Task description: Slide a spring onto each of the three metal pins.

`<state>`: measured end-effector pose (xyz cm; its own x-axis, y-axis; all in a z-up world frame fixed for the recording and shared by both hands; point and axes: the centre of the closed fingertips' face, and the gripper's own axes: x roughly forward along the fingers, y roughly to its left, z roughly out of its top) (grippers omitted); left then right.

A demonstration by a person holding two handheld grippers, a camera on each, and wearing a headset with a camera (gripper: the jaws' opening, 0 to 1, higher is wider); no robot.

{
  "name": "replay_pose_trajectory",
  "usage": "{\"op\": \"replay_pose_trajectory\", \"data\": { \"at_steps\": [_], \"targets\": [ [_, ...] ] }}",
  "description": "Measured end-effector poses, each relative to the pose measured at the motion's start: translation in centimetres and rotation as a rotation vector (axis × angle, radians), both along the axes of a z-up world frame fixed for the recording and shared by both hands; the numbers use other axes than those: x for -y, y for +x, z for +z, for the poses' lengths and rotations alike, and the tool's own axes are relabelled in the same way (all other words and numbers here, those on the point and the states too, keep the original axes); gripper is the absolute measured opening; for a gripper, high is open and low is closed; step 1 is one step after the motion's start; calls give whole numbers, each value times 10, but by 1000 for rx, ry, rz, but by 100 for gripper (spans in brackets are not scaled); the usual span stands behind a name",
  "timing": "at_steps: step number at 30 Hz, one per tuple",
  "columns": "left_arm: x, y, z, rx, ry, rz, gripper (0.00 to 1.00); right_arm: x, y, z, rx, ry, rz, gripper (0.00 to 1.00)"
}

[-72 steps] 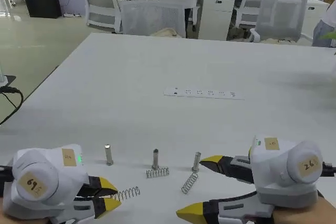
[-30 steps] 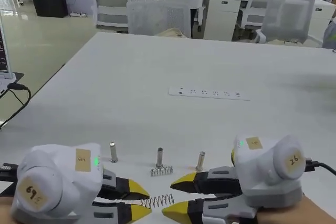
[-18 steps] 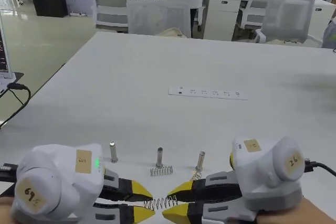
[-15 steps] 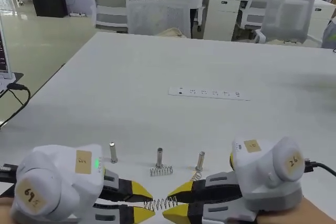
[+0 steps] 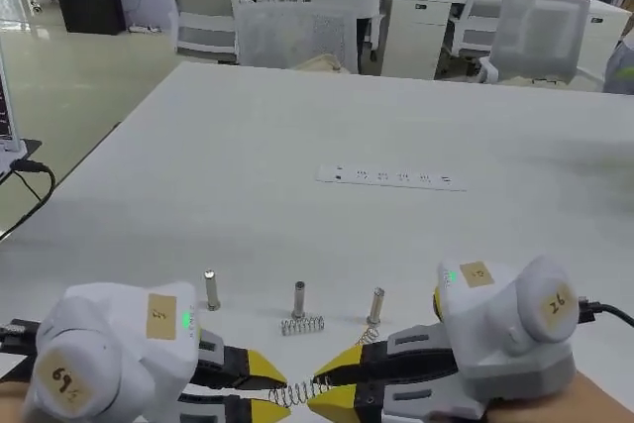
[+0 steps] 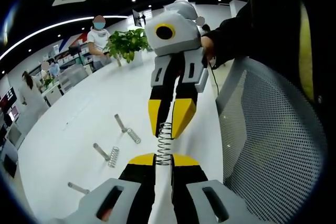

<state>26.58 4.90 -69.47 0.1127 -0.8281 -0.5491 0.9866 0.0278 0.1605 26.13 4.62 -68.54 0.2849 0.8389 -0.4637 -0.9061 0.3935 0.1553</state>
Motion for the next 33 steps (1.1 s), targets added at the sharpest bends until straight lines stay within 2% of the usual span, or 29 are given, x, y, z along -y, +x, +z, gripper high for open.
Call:
{"op": "replay_pose_trajectory", "data": {
  "at_steps": [4,8,20,26,33],
  "targets": [
    [0,-2,-1,1,5,-3,2,-4,-2,6,8,-2,19,9],
    [0,-2,0,7,2,-2,2,-5,-2,4,4,-13,27,9],
    [2,-4,1,21,16,-17,2,-8,-4,-2,7,-78,73,9],
    [3,-4,0,20,21,-17,2,-9,-4,-5,19,-128,111,9],
    [4,-5,1,16,19,-13,2,-12,-4,-6,27,-163,143,9]
  ]
}}
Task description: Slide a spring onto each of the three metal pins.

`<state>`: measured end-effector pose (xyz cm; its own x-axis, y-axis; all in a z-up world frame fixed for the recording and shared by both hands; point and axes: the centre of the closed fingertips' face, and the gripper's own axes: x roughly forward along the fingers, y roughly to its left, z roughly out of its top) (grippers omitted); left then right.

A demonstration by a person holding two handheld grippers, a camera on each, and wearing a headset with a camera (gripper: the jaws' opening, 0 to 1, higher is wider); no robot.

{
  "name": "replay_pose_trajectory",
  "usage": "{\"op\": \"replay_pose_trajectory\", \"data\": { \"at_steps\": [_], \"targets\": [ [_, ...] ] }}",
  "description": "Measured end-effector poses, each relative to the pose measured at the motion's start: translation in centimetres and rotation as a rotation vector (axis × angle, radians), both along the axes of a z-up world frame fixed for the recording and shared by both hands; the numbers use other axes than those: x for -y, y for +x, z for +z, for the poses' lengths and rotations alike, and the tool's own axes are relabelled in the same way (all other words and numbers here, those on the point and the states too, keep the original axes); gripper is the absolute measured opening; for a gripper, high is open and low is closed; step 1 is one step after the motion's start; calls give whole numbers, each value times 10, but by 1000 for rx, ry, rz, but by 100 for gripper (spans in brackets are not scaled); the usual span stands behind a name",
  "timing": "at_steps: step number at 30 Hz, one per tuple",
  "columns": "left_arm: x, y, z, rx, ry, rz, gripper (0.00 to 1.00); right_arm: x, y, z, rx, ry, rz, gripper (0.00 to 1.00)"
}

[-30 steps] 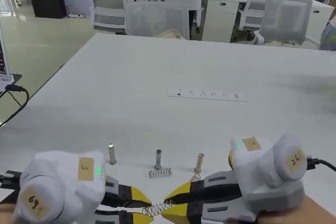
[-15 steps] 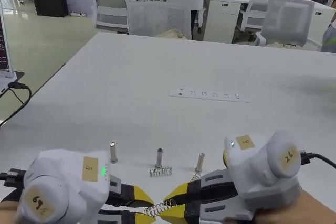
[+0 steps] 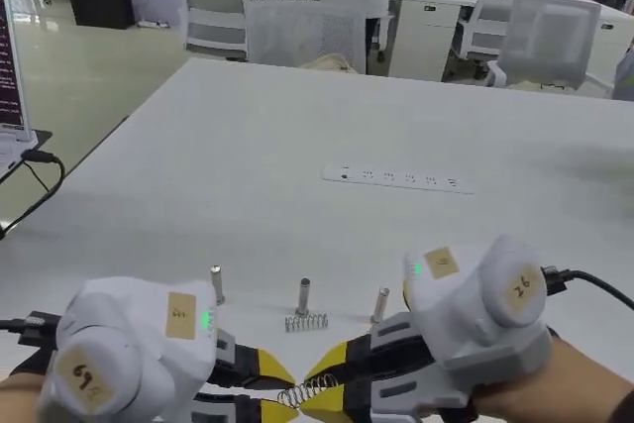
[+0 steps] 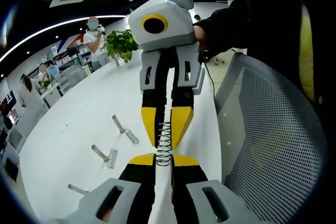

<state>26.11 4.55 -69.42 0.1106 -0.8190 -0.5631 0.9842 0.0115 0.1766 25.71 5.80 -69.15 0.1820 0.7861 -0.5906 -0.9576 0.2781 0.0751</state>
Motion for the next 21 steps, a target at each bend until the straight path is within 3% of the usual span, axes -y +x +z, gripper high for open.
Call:
{"op": "replay_pose_trajectory", "data": {
  "at_steps": [21],
  "targets": [
    [1,-2,-1,-12,-8,26,3,-1,-2,-1,0,-81,41,9]
  ]
}}
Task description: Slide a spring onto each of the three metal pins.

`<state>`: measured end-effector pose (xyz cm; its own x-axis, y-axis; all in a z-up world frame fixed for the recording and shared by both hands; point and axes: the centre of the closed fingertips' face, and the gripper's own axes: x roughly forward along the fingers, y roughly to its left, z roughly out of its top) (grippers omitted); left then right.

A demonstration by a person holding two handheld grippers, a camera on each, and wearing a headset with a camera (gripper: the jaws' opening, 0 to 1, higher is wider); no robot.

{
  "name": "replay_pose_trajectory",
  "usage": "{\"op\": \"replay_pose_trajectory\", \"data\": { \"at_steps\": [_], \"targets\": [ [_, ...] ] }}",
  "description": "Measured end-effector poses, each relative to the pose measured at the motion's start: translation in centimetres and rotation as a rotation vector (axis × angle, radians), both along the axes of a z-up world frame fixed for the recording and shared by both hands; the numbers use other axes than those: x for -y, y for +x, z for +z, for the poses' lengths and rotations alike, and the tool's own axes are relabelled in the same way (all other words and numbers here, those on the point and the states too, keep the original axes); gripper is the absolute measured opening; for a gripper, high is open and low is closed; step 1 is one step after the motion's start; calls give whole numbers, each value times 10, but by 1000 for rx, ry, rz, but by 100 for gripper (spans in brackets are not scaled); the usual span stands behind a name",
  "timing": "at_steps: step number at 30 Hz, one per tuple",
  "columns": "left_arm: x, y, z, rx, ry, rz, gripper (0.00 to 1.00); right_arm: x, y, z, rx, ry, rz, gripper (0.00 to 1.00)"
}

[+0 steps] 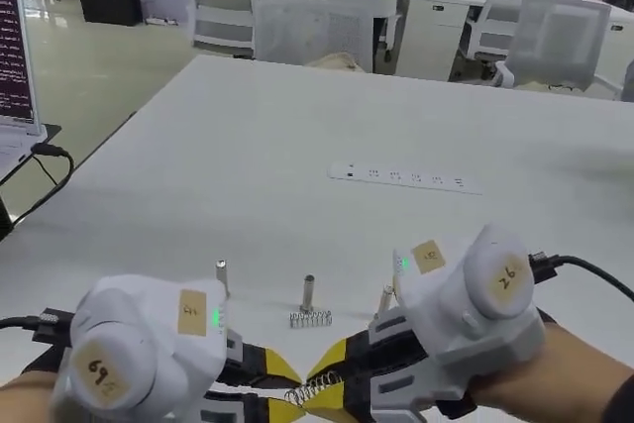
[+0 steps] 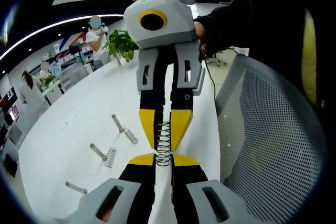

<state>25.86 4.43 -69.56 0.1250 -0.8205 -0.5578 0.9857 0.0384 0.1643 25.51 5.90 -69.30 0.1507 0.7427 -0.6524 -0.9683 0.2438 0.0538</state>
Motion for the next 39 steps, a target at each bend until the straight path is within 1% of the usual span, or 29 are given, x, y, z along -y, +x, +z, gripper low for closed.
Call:
{"op": "replay_pose_trajectory", "data": {
  "at_steps": [3,7,9,13,14,15,17,20,24,28,33,36,39],
  "targets": [
    [0,1,0,0,-7,9,3,0,1,0,-2,-22,8,9],
    [2,1,2,-5,-28,18,3,2,2,1,-13,-60,15,8],
    [3,3,2,-2,-37,20,3,2,3,2,-8,-82,20,8],
    [4,4,2,-4,-51,27,3,3,5,1,-15,-121,21,8],
    [4,5,2,0,-52,33,3,3,6,0,-8,-146,26,8],
    [4,6,1,3,-54,40,3,3,7,0,-8,-158,28,8],
    [5,7,1,-2,-59,45,3,3,7,-1,-16,-183,34,8],
    [5,8,1,-5,-67,54,3,3,8,-1,-16,-202,41,8],
    [3,10,1,-20,-83,74,3,2,10,-1,-18,-227,51,8],
    [2,10,2,-31,-93,90,5,2,11,-2,-17,-268,67,8],
    [-1,11,1,-36,-95,110,7,-2,13,0,-16,-280,79,8],
    [-6,13,2,-41,-103,126,7,-2,15,1,-17,-288,85,8],
    [-10,15,3,-52,-115,147,8,-3,16,1,-15,-298,92,8]
  ]
}}
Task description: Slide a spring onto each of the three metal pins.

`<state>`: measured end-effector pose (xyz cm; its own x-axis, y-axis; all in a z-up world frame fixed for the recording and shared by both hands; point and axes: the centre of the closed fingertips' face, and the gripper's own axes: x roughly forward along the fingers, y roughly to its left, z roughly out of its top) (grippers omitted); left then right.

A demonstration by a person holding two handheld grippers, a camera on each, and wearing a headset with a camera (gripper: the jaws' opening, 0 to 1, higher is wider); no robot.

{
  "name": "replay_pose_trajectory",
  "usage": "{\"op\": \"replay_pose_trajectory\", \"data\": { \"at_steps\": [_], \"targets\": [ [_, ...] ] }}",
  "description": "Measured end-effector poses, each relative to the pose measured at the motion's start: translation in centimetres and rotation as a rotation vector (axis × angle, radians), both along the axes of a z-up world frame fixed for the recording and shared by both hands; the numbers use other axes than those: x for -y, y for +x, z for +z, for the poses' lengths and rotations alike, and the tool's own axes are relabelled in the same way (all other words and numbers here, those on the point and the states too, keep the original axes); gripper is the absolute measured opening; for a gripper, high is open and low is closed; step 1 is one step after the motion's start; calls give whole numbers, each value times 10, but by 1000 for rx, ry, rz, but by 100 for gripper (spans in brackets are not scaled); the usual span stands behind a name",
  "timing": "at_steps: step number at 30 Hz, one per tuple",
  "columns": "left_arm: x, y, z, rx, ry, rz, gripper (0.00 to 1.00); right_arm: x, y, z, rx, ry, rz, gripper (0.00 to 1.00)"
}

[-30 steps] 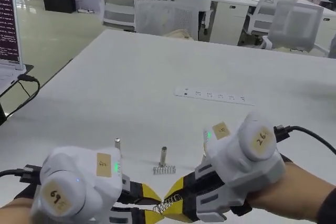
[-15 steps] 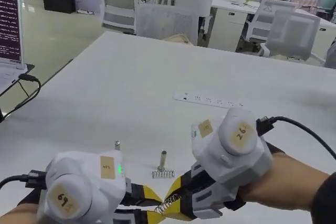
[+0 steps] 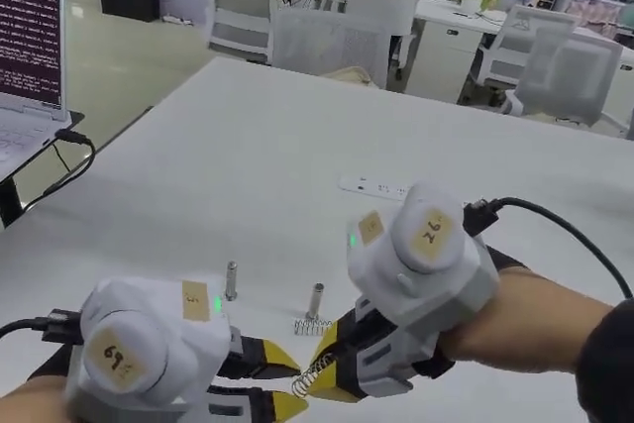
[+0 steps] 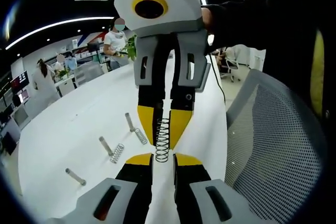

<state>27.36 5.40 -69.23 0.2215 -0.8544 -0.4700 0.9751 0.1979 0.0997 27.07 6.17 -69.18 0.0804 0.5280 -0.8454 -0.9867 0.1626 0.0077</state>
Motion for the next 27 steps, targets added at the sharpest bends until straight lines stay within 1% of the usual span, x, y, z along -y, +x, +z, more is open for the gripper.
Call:
{"op": "replay_pose_trajectory", "data": {
  "at_steps": [5,8,16,21,24,27],
  "targets": [
    [-9,2,-1,-13,-6,33,10,-2,3,3,2,-7,5,8],
    [-15,4,-2,-20,-9,54,14,-3,6,4,5,-14,6,8],
    [-29,8,2,-25,-21,99,19,-5,12,6,8,-37,13,8],
    [-42,12,1,-34,-28,140,22,-6,16,8,10,-50,16,8],
    [-52,15,0,-50,-42,183,25,-8,18,10,12,-53,17,8],
    [-58,17,-1,-60,-52,216,30,-11,22,12,14,-52,17,8]
  ]
}}
